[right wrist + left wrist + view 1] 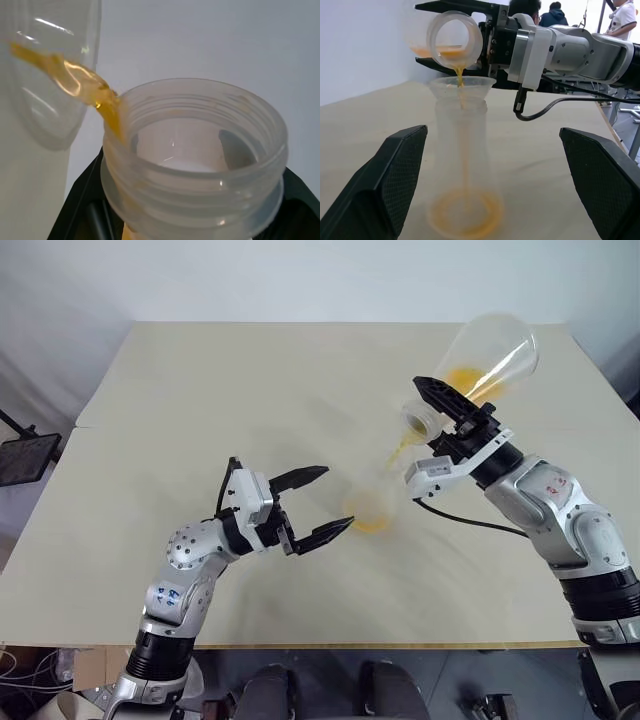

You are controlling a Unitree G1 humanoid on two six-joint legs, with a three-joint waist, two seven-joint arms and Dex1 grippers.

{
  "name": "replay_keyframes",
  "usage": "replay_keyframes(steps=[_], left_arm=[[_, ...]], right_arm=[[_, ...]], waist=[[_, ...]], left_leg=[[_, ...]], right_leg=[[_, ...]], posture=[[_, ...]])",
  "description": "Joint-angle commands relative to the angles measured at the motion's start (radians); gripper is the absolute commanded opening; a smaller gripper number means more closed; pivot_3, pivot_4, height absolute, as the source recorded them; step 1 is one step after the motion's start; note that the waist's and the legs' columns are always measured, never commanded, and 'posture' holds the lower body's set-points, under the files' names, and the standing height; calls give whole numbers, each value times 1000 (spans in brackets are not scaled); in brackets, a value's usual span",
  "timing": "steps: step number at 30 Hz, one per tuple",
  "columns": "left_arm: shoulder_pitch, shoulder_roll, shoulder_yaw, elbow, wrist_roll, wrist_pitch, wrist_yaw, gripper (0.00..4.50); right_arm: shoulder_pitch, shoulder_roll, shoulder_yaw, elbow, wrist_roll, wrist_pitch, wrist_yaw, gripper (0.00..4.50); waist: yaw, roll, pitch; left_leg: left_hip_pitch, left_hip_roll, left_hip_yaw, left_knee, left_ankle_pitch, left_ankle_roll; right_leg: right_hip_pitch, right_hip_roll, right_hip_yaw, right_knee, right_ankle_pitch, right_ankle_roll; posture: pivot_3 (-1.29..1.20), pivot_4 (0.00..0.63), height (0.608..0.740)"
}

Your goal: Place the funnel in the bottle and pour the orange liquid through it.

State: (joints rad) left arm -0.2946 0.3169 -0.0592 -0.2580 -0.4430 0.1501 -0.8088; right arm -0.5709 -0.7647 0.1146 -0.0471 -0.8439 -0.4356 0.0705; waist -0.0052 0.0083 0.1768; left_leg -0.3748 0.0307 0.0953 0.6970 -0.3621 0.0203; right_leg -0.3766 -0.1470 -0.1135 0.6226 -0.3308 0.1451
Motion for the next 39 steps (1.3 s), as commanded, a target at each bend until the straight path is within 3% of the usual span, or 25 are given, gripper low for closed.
replay_keyframes(steps=[1, 39], left_arm=[[12, -8, -9, -23, 4, -26, 5, 4500], [0, -44, -24, 8, 22, -64, 16, 4500]], right_arm=[[-18, -20, -35, -30, 3, -7, -32, 2475], [-68, -33, -26, -15, -44, -35, -83, 2475]], waist=[[-1, 0, 0], [1, 0, 0]], left_leg=[[0, 0, 0, 0, 0, 0], [0, 0, 0, 0, 0, 0]], right_leg=[[0, 0, 0, 0, 0, 0], [0, 0, 0, 0, 0, 0]], posture=[[0, 150, 740], [0, 150, 740]])
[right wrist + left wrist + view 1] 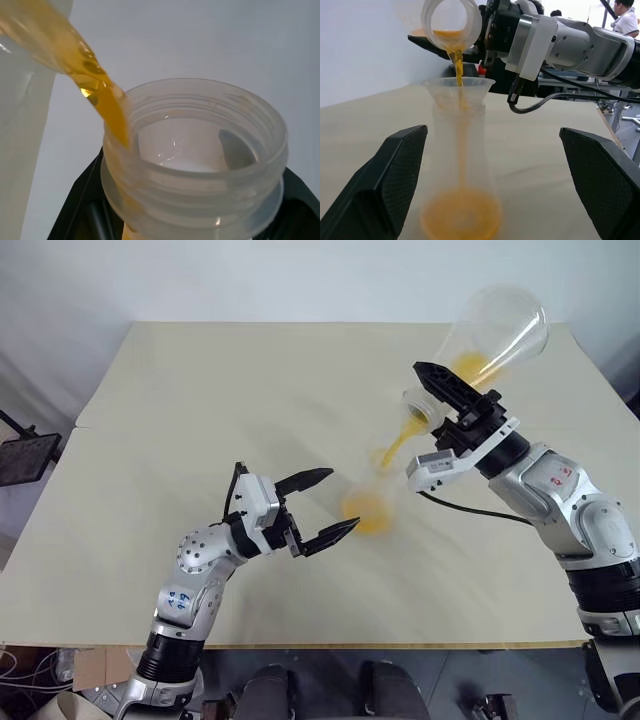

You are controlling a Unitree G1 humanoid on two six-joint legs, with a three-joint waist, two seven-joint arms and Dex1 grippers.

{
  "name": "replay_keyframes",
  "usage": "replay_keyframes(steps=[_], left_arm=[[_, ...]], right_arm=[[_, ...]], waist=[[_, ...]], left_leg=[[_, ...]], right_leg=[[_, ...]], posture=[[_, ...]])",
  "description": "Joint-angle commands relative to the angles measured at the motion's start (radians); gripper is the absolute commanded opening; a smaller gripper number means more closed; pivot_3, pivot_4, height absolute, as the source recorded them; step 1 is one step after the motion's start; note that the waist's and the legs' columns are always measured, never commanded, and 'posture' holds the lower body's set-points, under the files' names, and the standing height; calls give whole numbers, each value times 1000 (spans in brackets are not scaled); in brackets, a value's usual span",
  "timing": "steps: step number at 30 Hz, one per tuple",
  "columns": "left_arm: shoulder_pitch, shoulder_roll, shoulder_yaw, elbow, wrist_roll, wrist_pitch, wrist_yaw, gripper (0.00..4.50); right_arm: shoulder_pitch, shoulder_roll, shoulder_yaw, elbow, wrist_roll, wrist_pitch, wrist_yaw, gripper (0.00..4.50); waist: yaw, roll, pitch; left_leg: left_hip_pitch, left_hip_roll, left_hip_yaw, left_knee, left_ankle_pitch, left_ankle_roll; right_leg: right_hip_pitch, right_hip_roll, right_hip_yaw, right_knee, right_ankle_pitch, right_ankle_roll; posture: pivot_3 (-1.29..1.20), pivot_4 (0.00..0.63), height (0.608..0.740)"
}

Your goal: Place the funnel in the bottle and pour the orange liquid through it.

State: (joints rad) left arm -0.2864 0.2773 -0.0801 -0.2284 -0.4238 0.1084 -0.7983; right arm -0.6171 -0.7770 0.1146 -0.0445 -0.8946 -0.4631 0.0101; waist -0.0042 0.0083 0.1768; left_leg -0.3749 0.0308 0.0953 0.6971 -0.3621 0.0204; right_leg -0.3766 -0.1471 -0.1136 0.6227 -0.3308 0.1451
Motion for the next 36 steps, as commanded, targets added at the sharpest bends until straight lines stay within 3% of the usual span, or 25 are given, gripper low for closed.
replay_keyframes(steps=[1, 36], left_arm=[[-8, -4, -3, -21, 3, -23, 5, 4500], [-2, -2, -2, -33, 2, -26, 20, 4500]], right_arm=[[-22, -22, -25, -17, 5, -9, -24, 2475], [-43, -36, -25, 4, 2, -29, -33, 2475]], waist=[[0, 0, 0], [-1, 0, 0]], left_leg=[[0, 0, 0, 0, 0, 0], [0, 0, 0, 0, 0, 0]], right_leg=[[0, 0, 0, 0, 0, 0], [0, 0, 0, 0, 0, 0]], posture=[[0, 150, 740], [0, 150, 740]])
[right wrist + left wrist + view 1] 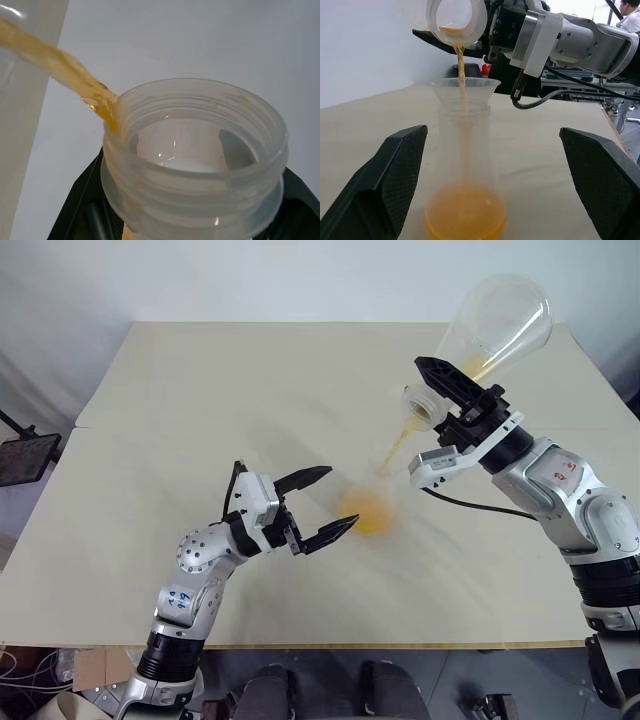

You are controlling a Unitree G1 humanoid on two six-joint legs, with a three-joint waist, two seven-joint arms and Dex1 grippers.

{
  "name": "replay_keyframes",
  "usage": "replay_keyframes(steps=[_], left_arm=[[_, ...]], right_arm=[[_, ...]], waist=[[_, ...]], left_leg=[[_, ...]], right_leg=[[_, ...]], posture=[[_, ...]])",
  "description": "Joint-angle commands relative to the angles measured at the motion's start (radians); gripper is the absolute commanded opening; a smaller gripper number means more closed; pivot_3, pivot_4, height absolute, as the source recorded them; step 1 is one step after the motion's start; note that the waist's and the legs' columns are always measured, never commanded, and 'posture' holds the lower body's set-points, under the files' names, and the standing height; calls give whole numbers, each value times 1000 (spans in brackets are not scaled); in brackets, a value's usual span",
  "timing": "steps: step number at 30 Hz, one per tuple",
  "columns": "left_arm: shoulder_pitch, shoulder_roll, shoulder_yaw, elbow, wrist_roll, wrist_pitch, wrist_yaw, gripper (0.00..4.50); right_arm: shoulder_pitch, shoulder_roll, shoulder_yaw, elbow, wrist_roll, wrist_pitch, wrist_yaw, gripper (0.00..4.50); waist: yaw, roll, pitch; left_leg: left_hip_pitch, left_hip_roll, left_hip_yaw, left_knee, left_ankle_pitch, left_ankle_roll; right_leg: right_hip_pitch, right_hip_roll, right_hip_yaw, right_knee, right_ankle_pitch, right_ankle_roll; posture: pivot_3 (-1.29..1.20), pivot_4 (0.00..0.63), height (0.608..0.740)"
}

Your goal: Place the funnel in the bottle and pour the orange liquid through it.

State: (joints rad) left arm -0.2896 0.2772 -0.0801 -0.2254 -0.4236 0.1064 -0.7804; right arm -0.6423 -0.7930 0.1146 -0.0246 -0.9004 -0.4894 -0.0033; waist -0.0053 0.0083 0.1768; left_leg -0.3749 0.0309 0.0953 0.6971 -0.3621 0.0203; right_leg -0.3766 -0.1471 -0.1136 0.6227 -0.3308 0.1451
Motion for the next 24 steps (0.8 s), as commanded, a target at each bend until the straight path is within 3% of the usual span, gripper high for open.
replay_keyframes(steps=[1, 24], left_arm=[[2, -1, -2, -36, 2, -24, 2, 4500], [-5, -7, -7, -24, 3, -38, 8, 4500]], right_arm=[[-18, -20, -25, -17, 8, -3, -20, 2475], [-34, -21, -29, -15, -15, -2, -34, 2475]], waist=[[0, 0, 0], [0, 0, 0]], left_leg=[[0, 0, 0, 0, 0, 0], [0, 0, 0, 0, 0, 0]], right_leg=[[0, 0, 0, 0, 0, 0], [0, 0, 0, 0, 0, 0]], posture=[[0, 150, 740], [0, 150, 740]])
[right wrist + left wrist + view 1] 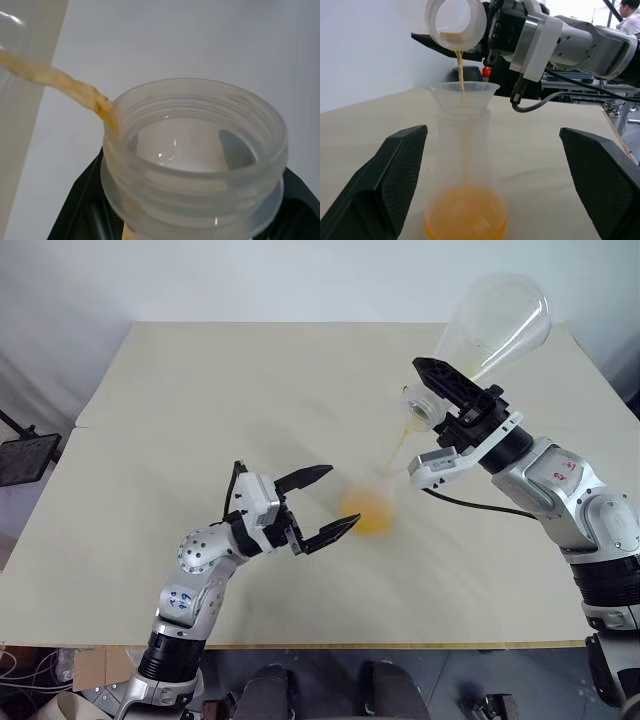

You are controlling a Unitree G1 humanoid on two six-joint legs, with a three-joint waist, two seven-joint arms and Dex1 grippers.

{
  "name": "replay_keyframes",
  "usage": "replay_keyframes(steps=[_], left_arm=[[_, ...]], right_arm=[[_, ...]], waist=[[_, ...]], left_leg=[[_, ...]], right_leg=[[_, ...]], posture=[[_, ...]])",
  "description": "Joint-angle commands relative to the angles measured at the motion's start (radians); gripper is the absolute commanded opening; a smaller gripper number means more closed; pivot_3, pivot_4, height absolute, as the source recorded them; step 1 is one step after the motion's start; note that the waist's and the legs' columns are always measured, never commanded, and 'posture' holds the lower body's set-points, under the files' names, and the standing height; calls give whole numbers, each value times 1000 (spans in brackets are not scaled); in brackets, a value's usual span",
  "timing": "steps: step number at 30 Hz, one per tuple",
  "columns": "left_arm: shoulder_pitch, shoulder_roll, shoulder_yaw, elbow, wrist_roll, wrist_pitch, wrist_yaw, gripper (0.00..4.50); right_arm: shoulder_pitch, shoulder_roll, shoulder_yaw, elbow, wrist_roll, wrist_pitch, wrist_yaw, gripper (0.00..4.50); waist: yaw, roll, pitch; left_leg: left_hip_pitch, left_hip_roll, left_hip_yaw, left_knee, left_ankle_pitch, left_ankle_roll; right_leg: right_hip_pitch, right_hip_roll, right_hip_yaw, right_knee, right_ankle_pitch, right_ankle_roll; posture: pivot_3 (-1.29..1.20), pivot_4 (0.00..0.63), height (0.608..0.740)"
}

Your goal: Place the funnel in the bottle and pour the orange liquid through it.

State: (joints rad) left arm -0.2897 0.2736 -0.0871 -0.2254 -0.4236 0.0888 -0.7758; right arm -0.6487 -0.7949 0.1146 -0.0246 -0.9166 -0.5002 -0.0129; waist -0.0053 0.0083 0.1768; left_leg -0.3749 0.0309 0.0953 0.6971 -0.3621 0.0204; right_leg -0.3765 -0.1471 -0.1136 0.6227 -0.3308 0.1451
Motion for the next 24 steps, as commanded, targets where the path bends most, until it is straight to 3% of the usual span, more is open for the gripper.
replay_keyframes(steps=[1, 9, 17, 24], left_arm=[[-5, -3, 0, -24, 3, -20, 3, 4500], [-3, -1, 1, -26, 2, -19, 4, 4500], [5, 7, 3, -33, -1, -14, 3, 4500], [2, 23, 8, -35, -9, -7, -5, 4500]], right_arm=[[-27, -18, -28, -15, 0, 10, -24, 2475], [-20, -10, -22, -16, 22, 7, -5, 2475], [24, -1, -34, -25, 190, 0, 102, 2475], [107, 68, -88, -92, 668, 198, 400, 2475]], waist=[[0, 0, 0], [0, 0, 0], [1, 0, 0], [1, 0, 0]], left_leg=[[0, 0, 0, 0, 0, 0], [0, 0, 0, 0, 0, 0], [0, 0, 0, 0, 0, 0], [0, 0, -1, 0, 0, 0]], right_leg=[[0, 0, 0, 0, 0, 0], [0, 0, 0, 0, 0, 0], [0, 0, 0, 0, 0, 0], [1, 0, -1, 0, 0, 0]], posture=[[0, 150, 740], [0, 150, 740], [0, 150, 740], [0, 150, 740]])
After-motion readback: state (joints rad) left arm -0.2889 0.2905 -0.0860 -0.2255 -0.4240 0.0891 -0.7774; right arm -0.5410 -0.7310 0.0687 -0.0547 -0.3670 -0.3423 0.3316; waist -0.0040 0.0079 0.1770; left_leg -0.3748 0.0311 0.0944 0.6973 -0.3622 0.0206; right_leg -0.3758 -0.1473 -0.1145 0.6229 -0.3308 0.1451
